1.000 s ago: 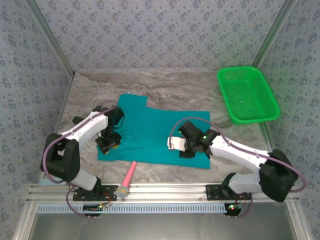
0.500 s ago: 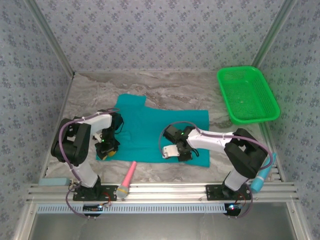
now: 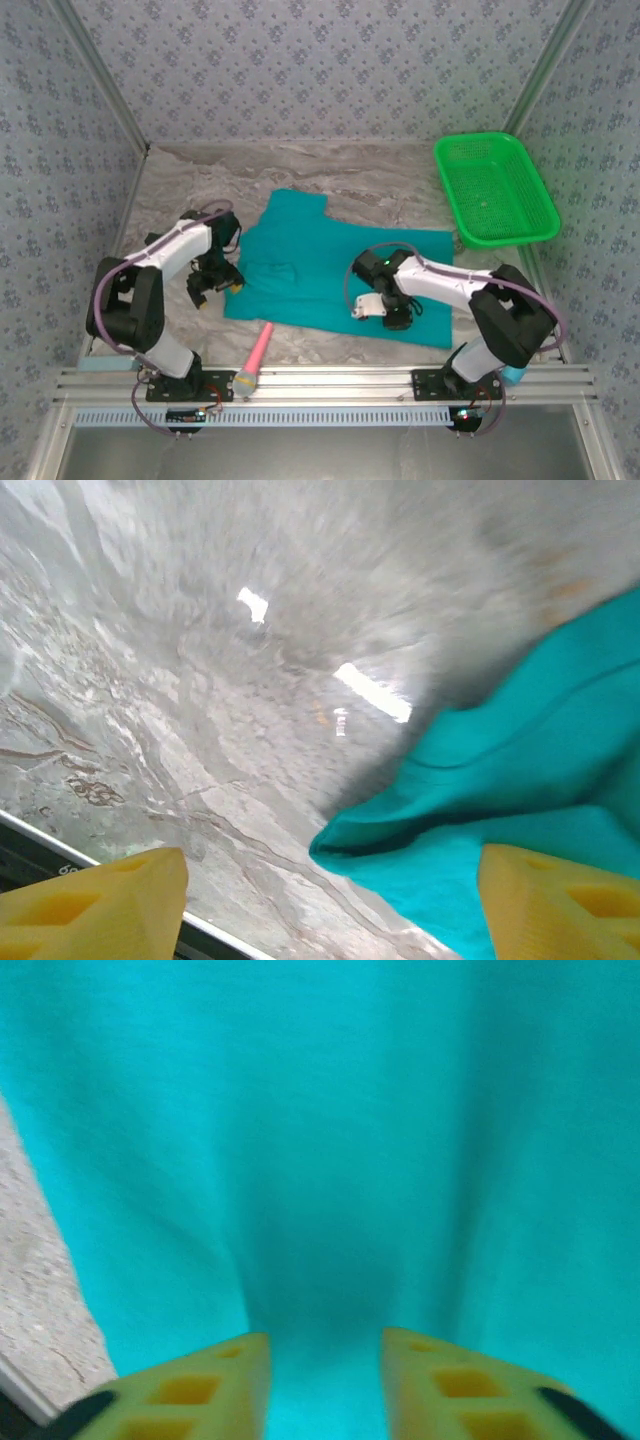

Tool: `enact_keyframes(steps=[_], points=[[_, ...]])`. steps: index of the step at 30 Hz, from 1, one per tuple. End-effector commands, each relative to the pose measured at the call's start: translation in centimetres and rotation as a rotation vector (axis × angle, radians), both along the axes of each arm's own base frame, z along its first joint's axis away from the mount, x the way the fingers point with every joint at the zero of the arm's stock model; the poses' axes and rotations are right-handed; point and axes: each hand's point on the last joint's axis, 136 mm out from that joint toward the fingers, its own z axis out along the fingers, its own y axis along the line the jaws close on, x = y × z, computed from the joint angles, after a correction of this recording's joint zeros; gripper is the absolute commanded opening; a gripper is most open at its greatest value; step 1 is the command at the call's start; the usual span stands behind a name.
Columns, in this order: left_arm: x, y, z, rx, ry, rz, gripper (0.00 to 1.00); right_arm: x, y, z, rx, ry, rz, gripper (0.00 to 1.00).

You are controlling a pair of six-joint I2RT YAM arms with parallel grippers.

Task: Fold the inside-out t-shirt

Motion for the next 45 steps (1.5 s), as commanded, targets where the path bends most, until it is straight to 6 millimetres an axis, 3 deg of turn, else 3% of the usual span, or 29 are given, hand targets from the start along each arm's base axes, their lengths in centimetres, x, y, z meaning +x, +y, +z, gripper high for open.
enact_keyframes(steps=[1,5,7,9,11,14,17,19,21,24,28,34,38,41,45], points=[[4.5,-1.1,5.1,-0.056,-0.201,-0.168,0.85,3.5,2.0,5.3,0.213,-0.198,-0.105,0.48],[10.3,-6.5,9.3,-0.271,-0.44,-0.402,0.93,10.7,2.5,12.2,0.524,-0.582,-0.323,0.6],[12.9,-7.8,10.0,-0.302,-0.517,-0.428,0.95,14.4,0.4,16.0,0.653,-0.791,-0.559,0.65],[15.1,-8.5,9.3,-0.312,-0.518,-0.432,0.91,16.1,-2.0,18.1,0.733,-0.855,-0.797,0.72],[16.9,-10.0,8.1,-0.358,-0.479,-0.457,0.8,16.8,-4.3,17.9,0.75,-0.806,-1.021,0.74],[19.4,-12.1,6.6,-0.373,-0.466,-0.537,0.79,17.4,-8.5,15.0,0.7,-0.676,-1.4,0.71],[21.3,-14.0,4.2,-0.414,-0.454,-0.541,0.77,17.8,-9.2,11.8,0.708,-0.497,-1.532,0.63],[21.1,-14.2,1.4,-0.427,-0.371,-0.475,0.69,17.7,-7.9,10.1,0.71,-0.424,-1.527,0.59],[19.9,-14.2,-0.9,-0.424,-0.32,-0.453,0.54,17.3,-7.0,8.8,0.671,-0.407,-1.51,0.6],[18.1,-13.2,-3.3,-0.399,-0.284,-0.43,0.53,16.7,-5.8,7.0,0.64,-0.371,-1.49,0.6],[16.6,-10.2,-5.5,-0.309,-0.233,-0.395,0.53,16.4,-5.4,5.2,0.602,-0.342,-1.485,0.6],[14.5,-5.5,-7.5,-0.214,-0.17,-0.305,0.48,17.0,-5.0,4.4,0.581,-0.323,-1.47,0.6],[13.2,-3.4,-6.4,-0.183,-0.184,-0.281,0.53,17.9,-5.4,4.7,0.554,-0.358,-1.446,0.63],[12.8,-2.4,-4.4,-0.183,-0.211,-0.266,0.6,19.2,-6.5,5.1,0.507,-0.411,-1.452,0.63],[14.4,-3.5,-0.2,-0.273,-0.312,-0.294,0.88,21.5,-6.1,5.7,0.477,-0.421,-1.388,0.64]])
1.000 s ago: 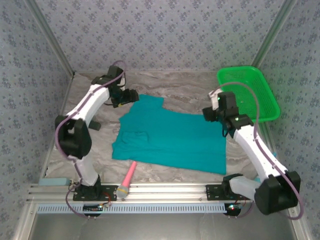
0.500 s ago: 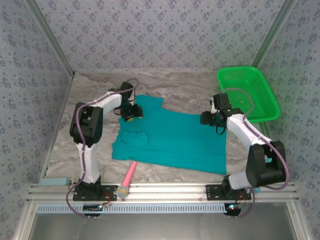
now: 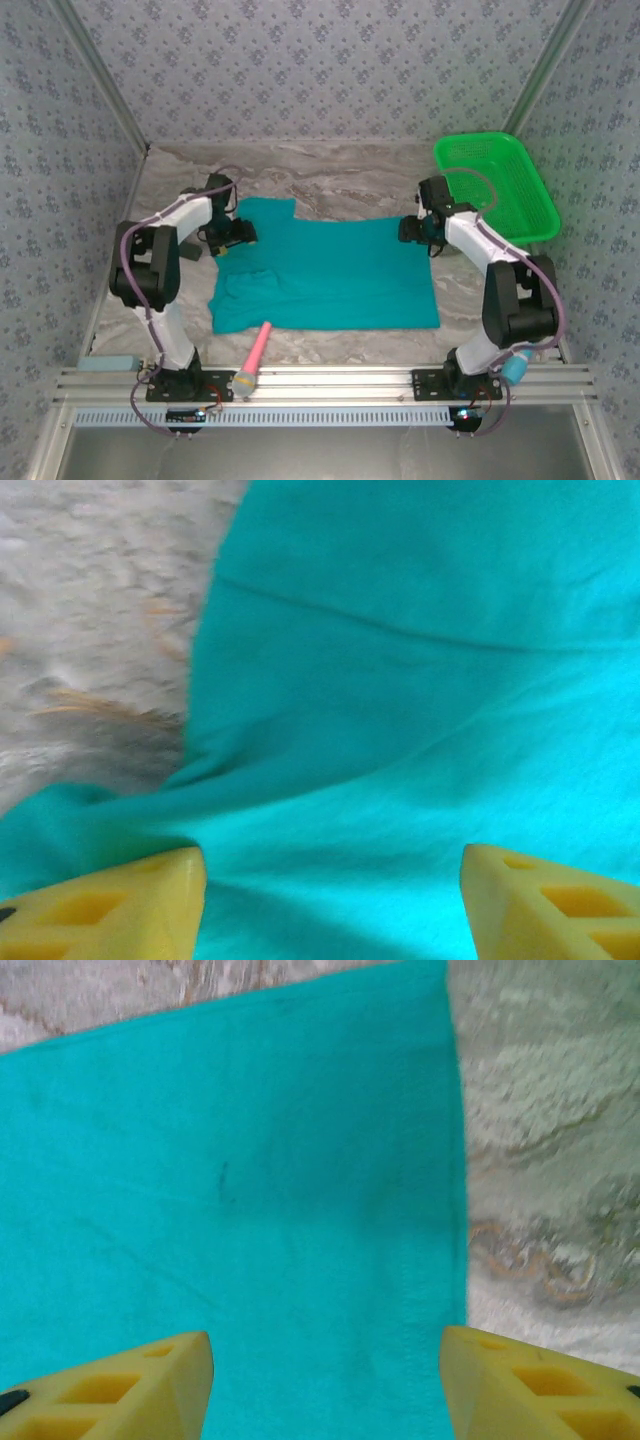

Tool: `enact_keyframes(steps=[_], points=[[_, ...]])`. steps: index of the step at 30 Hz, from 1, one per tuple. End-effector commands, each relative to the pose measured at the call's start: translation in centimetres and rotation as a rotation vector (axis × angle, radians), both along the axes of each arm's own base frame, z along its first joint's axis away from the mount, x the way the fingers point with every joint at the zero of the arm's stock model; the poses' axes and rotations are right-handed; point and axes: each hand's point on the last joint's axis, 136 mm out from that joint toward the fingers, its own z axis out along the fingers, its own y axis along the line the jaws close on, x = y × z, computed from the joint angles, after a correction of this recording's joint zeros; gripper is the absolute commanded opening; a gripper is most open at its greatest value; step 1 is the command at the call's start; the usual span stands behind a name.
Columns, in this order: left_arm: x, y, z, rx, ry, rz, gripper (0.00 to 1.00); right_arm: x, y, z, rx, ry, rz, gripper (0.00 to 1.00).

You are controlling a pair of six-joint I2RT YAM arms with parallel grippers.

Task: Fold the inside-out t-shirt

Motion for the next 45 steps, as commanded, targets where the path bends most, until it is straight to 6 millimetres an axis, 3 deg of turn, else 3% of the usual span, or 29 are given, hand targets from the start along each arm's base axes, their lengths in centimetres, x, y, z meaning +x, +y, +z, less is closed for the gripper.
enact_keyframes(steps=[1,4,9,12,14,21,28,35,38,45], points=[[2.2,-1.6,5.1,-0.092,-0.117,-0.069,0.99,1.8,-0.2,0.4,-0.071,0.012,0.055,0.65],[5.7,-2.3,7.4,-0.095,-0.188,-0.147,1.0,4.3,0.6,1.3,-0.07,-0.006,0.107,0.65],[10.5,-2.3,6.3,-0.112,-0.185,-0.181,0.93,5.8,-0.2,0.1,-0.126,0.103,0.153,0.63],[12.1,-1.5,4.1,-0.096,-0.157,-0.198,0.84,5.5,-0.8,-0.9,-0.162,0.192,0.186,0.6],[12.7,-2.2,3.3,-0.141,-0.16,-0.248,0.77,5.4,-1.0,-1.3,-0.167,0.227,0.21,0.6],[14.9,-1.2,2.0,-0.082,-0.169,-0.286,0.79,5.3,-1.1,-3.0,-0.105,0.269,0.252,0.63],[15.6,-2.5,-0.5,-0.168,-0.131,-0.318,0.77,5.9,-1.4,-5.2,-0.069,0.302,0.272,0.64],[14.0,-3.3,-3.0,-0.23,-0.036,-0.375,0.7,5.6,-1.2,-7.2,-0.057,0.361,0.312,0.61],[14.0,-3.2,-3.4,-0.225,-0.024,-0.378,0.54,6.0,-1.9,-7.0,-0.098,0.353,0.311,0.61],[14.1,-2.6,-3.5,-0.183,-0.025,-0.398,0.29,7.9,-2.0,-3.6,-0.127,0.236,0.297,0.64]])
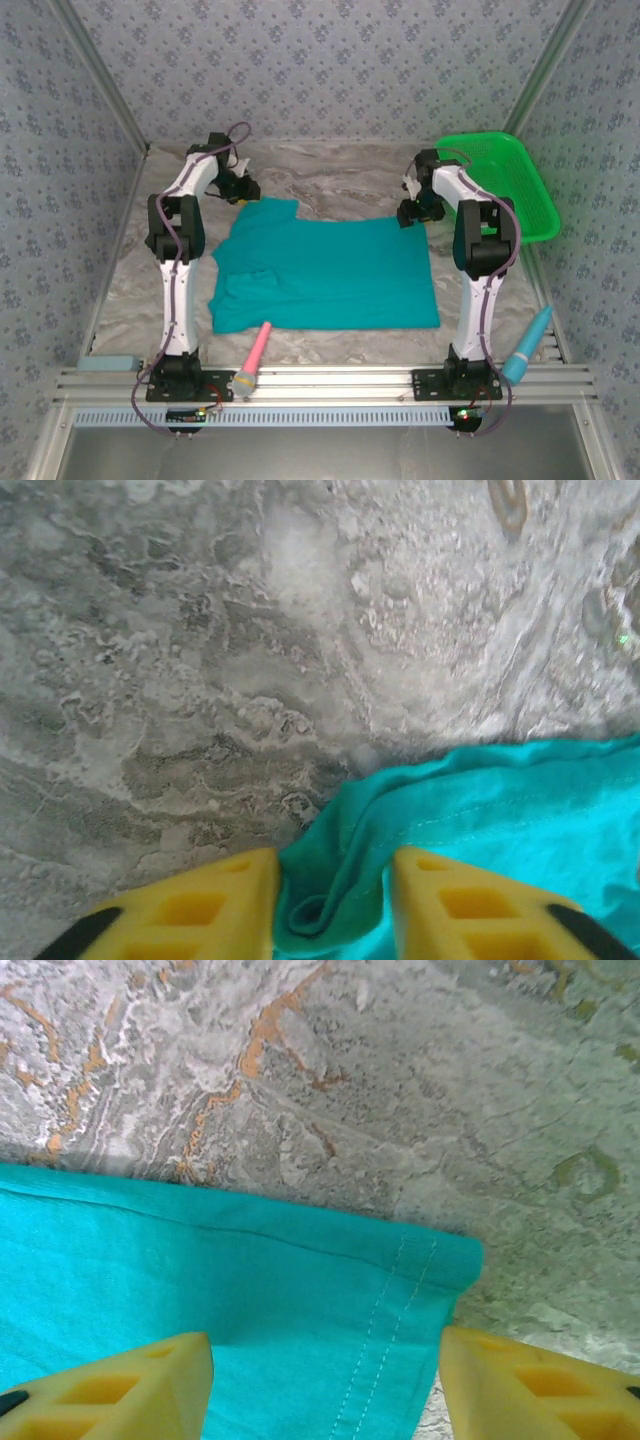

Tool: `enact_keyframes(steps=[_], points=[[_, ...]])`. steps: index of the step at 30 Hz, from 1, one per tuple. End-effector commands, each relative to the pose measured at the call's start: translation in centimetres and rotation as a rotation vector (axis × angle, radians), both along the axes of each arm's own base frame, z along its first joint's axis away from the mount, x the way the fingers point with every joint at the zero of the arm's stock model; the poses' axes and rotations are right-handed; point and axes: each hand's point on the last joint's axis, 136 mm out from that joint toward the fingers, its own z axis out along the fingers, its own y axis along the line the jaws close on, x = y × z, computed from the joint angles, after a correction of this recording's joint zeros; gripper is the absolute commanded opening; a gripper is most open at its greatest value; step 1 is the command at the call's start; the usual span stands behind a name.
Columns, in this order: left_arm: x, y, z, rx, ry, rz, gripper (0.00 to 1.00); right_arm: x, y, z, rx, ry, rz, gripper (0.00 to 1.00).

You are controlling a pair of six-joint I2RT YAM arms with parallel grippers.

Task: Fold the inside-out t-shirt

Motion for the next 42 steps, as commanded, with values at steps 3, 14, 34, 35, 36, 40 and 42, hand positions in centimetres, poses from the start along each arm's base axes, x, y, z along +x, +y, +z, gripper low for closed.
enact_keyframes(steps=[3,14,34,35,36,40,42], points=[[-1.4,0.2,-1.7,0.022,0.059,-0.036,0.06,1.6,-0.9,2.1,-0.063,-0.083,0.012,0.65],[0.2,0.0,2.8,-0.032,-0.108,-0.036,0.0,1.6,-0.7,-1.5,-0.05,-0.005,0.065,0.62],[-3.0,-1.7,13.5,-0.076,-0.54,-0.345,0.0,3.4,1.6,5.2,-0.024,-0.384,0.246,0.08],[-3.5,-1.8,14.1,-0.078,-0.552,-0.36,0.0,3.1,2.0,5.5,-0.027,-0.416,0.262,0.08],[-4.3,-2.0,14.3,-0.083,-0.557,-0.383,0.0,2.8,2.2,5.7,-0.037,-0.447,0.269,0.08],[-7.4,-3.2,14.6,-0.079,-0.593,-0.496,0.0,1.8,2.4,6.4,-0.078,-0.537,0.276,0.09],[-8.8,-3.6,14.8,-0.065,-0.612,-0.543,0.0,0.7,2.3,5.9,-0.083,-0.553,0.271,0.09]])
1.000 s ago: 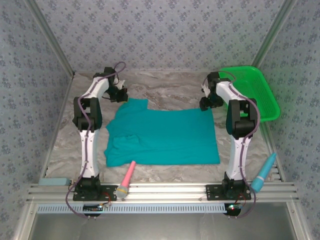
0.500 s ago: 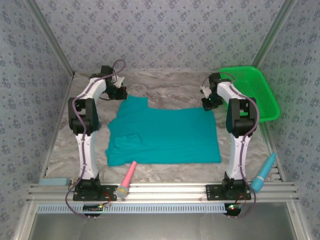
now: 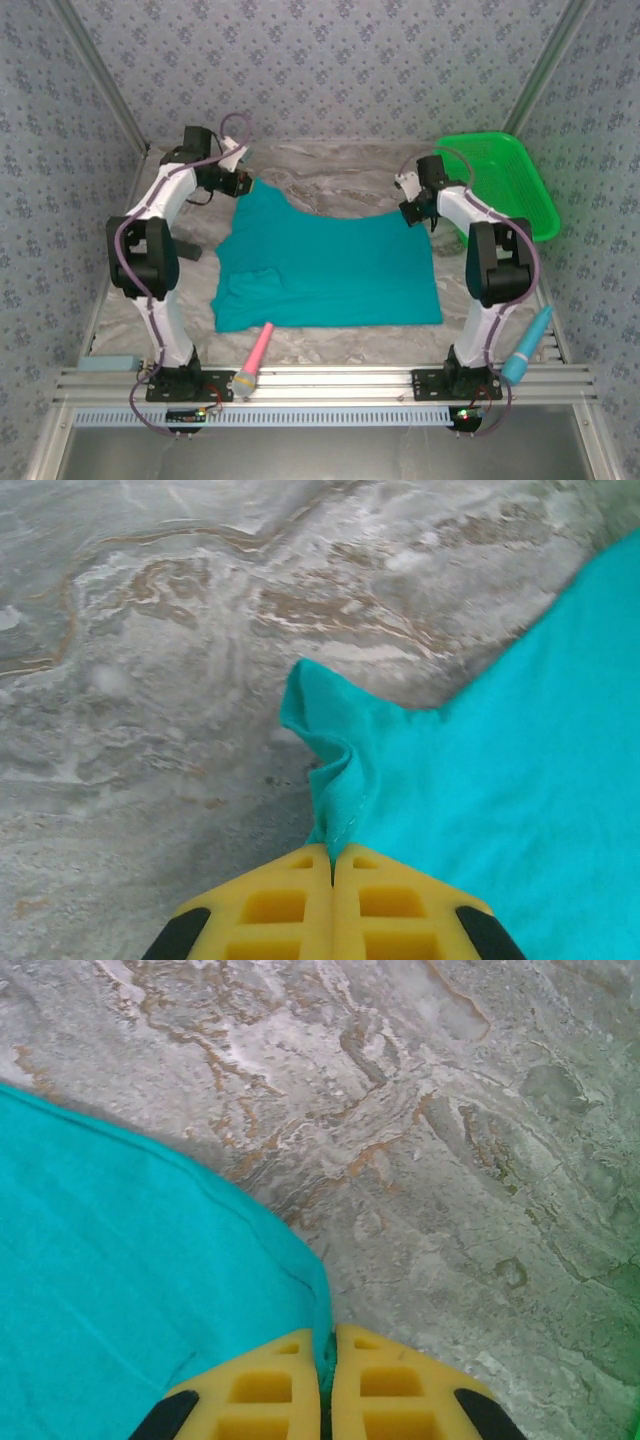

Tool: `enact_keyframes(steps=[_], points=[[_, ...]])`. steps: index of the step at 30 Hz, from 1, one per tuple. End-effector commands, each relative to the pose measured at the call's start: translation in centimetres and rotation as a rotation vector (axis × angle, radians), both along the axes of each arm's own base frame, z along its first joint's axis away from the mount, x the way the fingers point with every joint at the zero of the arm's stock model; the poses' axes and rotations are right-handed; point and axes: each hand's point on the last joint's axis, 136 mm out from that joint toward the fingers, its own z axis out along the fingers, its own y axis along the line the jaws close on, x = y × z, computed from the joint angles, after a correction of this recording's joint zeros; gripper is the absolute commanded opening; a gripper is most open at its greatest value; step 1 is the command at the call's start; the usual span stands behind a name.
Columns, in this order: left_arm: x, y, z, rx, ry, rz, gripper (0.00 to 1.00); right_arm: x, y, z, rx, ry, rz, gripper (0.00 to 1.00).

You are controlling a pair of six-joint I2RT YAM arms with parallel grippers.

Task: Fold the inside-out t-shirt

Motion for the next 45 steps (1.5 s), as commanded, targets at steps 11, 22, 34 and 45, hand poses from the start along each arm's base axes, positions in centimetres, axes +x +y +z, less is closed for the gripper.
enact_keyframes(steps=[11,22,34,45], points=[[-9.7,-0.9,3.3,0.056,-0.157,-0.107,0.0,-5.3,-1.6,2.9,-0.06,-0.174,-0.008,0.13],[-15.5,3.1,0.2,0.196,-0.13,0.087,0.0,-12.1,-5.3,-0.3,-0.11,-0.065,-0.176,0.38],[-19.0,3.5,6.7,-0.066,-0.169,0.338,0.88,-11.9,3.6,6.3,0.071,-0.228,0.072,0.59],[-14.4,6.5,-1.7,-0.164,0.49,0.885,0.59,-10.7,29.2,6.0,0.248,-0.147,0.711,0.62]])
